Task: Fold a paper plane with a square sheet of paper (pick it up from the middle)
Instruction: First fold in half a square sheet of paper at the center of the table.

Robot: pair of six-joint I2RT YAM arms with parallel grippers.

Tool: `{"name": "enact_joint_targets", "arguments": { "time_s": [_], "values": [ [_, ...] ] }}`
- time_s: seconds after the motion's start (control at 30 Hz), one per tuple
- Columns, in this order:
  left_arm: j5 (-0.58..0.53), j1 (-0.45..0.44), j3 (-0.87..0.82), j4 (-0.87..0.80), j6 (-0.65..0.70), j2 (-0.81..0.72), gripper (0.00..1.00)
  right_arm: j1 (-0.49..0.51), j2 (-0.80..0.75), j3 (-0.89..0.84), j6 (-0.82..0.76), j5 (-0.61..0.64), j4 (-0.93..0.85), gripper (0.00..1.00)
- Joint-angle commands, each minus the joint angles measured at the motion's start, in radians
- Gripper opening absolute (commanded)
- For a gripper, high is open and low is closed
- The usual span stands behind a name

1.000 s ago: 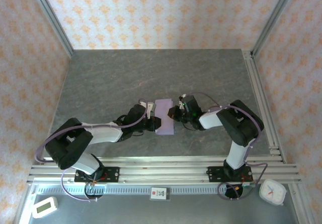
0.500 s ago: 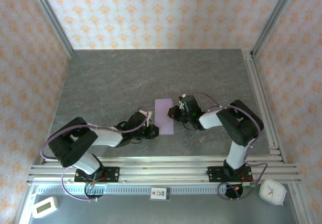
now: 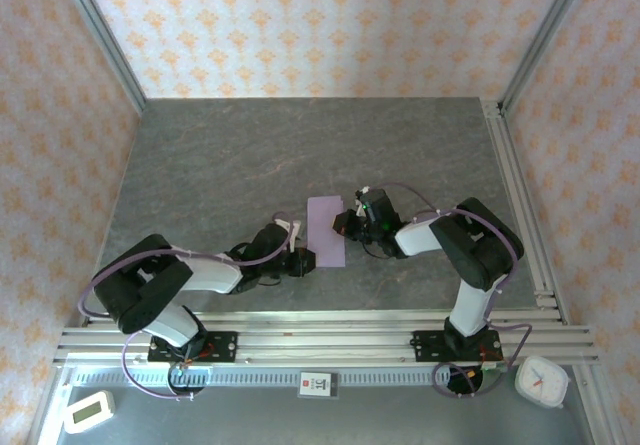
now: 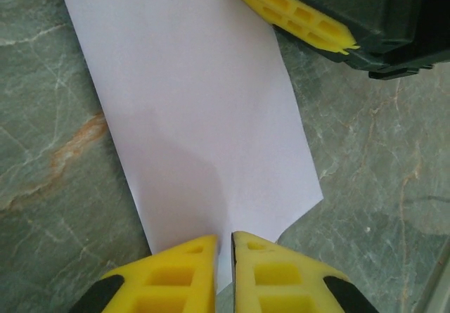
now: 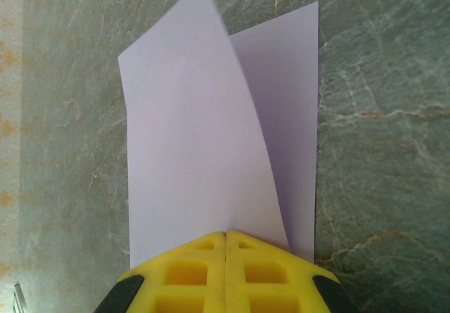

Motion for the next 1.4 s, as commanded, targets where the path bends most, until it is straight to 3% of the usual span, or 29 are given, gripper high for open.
{"name": "enact_joint_targets", "arguments": {
  "time_s": [0.0,0.5,0.67,0.83,1.0,1.17,1.37],
  "values": [
    [-0.022,-0.007,0.02,-0.043,-0.012,-0.062,0.15,0.001,0.066,-0.026,-0.027,0.087,-0.17,0.0],
    [-0.011,-0.032,-0.036,0.065,-0.034,0.067,0.15,0.002,0.065,-0.028,-0.028,0.087,-0.172,0.0],
    [-0.045,-0.027,0.016,0.002,-0.026,0.002,0.16,0.002,0.066,-0.03,-0.029,0.083,-0.174,0.0],
    [-0.05,0.073,0.146,-0.058,-0.004,-0.064,0.22,0.001,0.071,-0.029,-0.042,0.094,-0.188,0.0],
    [0.04,0.185,0.323,-0.062,0.054,0.06,0.23,0.001,0.088,-0.032,-0.05,0.095,-0.184,0.0],
    [0.085,0.224,0.485,-0.098,0.128,0.22,0.22,0.002,0.101,-0.027,-0.055,0.089,-0.179,0.0],
    [0.069,0.242,0.521,-0.102,0.154,0.312,0.19,0.001,0.103,-0.024,-0.056,0.089,-0.18,0.0]
  ]
}}
